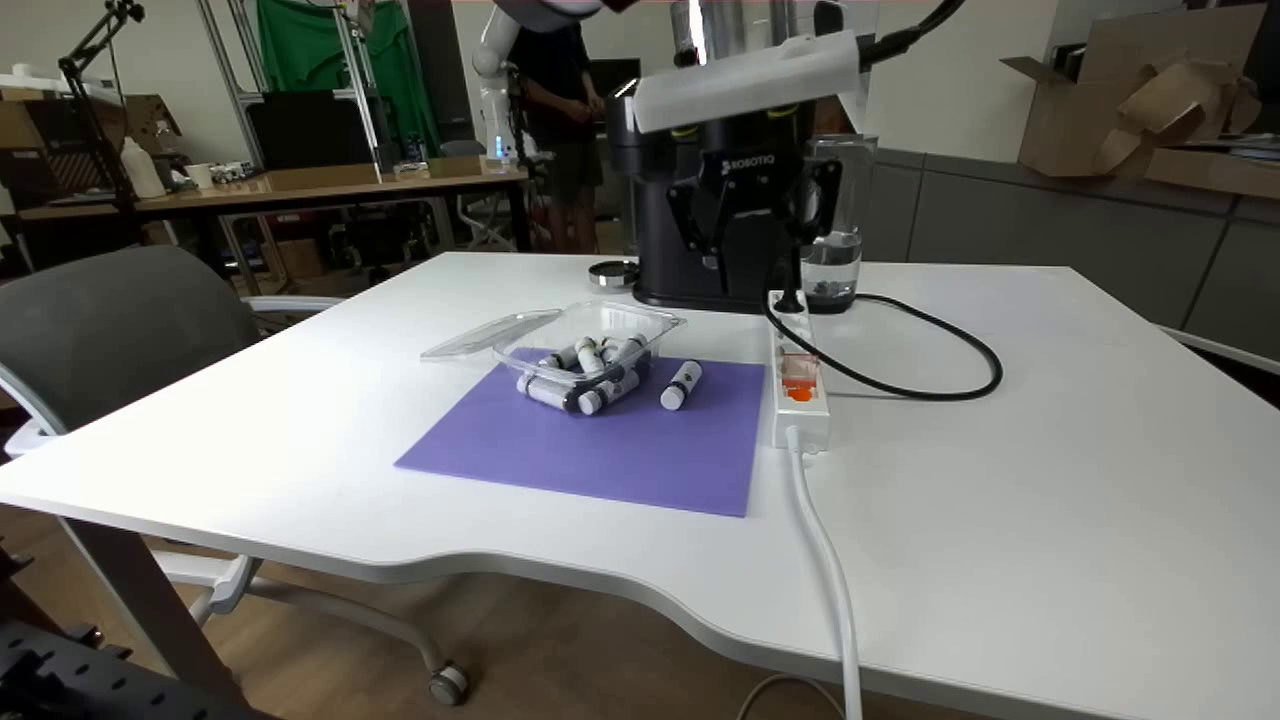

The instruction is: Pick a bottle from the table and put it in the container and then turn off the switch on the adapter

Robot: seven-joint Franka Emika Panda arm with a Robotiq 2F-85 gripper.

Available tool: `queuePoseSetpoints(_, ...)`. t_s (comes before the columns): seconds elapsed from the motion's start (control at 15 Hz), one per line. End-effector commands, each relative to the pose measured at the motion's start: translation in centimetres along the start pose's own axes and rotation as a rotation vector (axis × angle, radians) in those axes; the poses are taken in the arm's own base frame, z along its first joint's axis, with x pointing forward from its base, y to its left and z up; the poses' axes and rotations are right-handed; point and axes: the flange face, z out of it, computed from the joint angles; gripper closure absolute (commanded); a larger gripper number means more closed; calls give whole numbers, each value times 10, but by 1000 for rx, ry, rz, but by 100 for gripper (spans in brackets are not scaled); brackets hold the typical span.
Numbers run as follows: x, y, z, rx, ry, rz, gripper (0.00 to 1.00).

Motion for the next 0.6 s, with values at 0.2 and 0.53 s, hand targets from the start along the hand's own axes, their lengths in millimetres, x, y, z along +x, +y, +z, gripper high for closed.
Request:
queuePoseSetpoints(0.2,-9,-26,-15,-20,-8,125,0)
queuePoseSetpoints(0.53,-18,-42,-15,19,-104,104,0)
